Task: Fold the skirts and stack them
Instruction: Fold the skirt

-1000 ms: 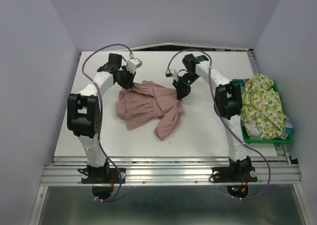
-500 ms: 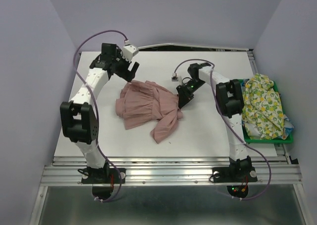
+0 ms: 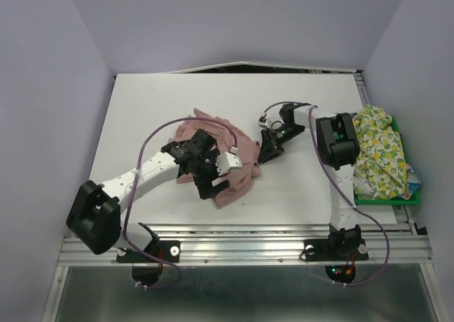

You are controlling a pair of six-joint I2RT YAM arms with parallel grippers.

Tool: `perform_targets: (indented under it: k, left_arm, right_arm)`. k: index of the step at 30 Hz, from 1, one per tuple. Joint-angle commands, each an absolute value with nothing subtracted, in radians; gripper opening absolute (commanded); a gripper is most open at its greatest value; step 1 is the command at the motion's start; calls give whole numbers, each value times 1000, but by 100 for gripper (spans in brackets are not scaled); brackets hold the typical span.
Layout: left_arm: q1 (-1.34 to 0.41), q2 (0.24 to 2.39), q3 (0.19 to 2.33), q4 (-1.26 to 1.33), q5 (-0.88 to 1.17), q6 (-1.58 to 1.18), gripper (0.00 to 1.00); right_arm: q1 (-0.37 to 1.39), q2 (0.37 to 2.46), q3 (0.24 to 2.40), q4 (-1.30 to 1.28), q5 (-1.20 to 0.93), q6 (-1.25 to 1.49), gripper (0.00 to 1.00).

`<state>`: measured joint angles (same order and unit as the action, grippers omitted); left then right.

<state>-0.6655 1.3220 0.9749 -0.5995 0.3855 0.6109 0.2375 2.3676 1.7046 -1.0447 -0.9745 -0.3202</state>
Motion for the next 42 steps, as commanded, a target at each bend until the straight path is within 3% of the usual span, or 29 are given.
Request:
perform_targets:
  k: [1, 7, 13, 16, 17, 20, 21, 28, 35, 38, 39, 40, 41, 42]
  left_arm:
    - [-722, 1362, 960, -595, 316, 600, 96]
    - [-775, 1468, 943, -551, 342, 562, 88]
    - [-779, 1621, 975, -552, 328, 519, 71]
    - [-778, 1684, 1005, -569, 345, 488, 52]
    - [-775, 1692, 1006, -568, 339, 477, 33]
    - [-736, 1648, 1023, -586, 275, 486, 5]
    - [-691, 1631, 1034, -612, 229, 512, 0]
    - [-460, 1597, 1225, -746, 60, 690, 0]
    - [-437, 1667, 1339, -637, -121, 782, 0]
    - [-437, 1713, 1368, -614, -126, 784, 0]
    - [-437, 1732, 1379, -612, -112, 782, 2]
    - [-437, 1735, 1379, -604, -110, 778, 8]
    - [-436, 1736, 1378, -598, -107, 775, 26]
    - [-434, 1733, 1374, -595, -104, 772, 34]
  right_arm:
    - [244, 2346, 1644, -908, -842, -285, 31]
    - [244, 2312, 1634, -902, -833, -255, 31]
    - [244, 2298, 1621, -896, -805, -244, 31]
    - [244, 2295, 1624, -888, -772, -247, 30]
    - [244, 2293, 1624, -885, -750, -259, 30]
    - [244, 2280, 1625, -879, -689, -284, 29]
    - [244, 2264, 1614, -865, -672, -290, 29]
    - [244, 2246, 1603, -865, -644, -322, 29]
    - [265, 2221, 1592, -867, -635, -348, 29]
    - [287, 2203, 1597, -882, -632, -359, 39]
    - [287, 2189, 1609, -899, -643, -365, 52]
    - [287, 2183, 1618, -910, -647, -367, 57]
    - [287, 2177, 1630, -920, -652, -370, 61]
    - [287, 2162, 1641, -936, -647, -371, 64]
